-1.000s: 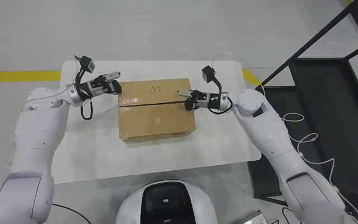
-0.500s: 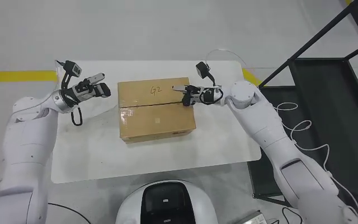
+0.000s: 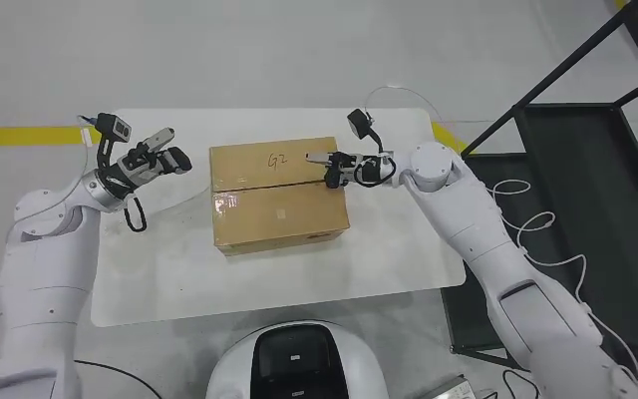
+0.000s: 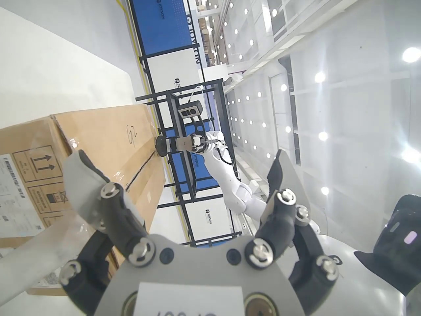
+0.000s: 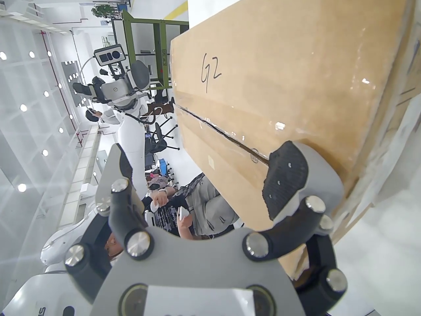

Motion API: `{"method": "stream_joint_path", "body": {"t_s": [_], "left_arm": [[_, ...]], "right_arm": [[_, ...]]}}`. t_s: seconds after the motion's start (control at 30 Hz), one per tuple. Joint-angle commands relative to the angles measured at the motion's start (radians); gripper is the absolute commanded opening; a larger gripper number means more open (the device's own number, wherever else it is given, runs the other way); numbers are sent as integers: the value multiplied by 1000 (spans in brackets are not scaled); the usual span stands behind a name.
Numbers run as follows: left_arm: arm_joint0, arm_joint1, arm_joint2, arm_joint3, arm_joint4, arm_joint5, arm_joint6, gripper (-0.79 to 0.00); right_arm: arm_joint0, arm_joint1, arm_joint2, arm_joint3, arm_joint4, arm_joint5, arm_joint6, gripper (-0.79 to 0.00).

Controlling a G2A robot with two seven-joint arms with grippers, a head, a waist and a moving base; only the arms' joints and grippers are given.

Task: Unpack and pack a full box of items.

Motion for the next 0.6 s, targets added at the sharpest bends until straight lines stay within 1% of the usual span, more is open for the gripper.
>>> {"method": "stream_joint_path", "body": {"t_s": [0.0,0.33,0.37,0.43,0.57], "left_arm": [[-1,0,0,2,0,0,-2,0],[-1,0,0,2,0,0,-2,0],[4,-1,-3,0,-4,7,33,0],[32,-3,-1,-42,-2,12,106,0],[133,-1,-38,-135,-15,8,251,0]], "right_arm": [[0,0,0,0,0,0,0,0],[0,0,0,0,0,0,0,0],[0,0,0,0,0,0,0,0],[0,0,0,0,0,0,0,0],[0,0,0,0,0,0,0,0]]}}
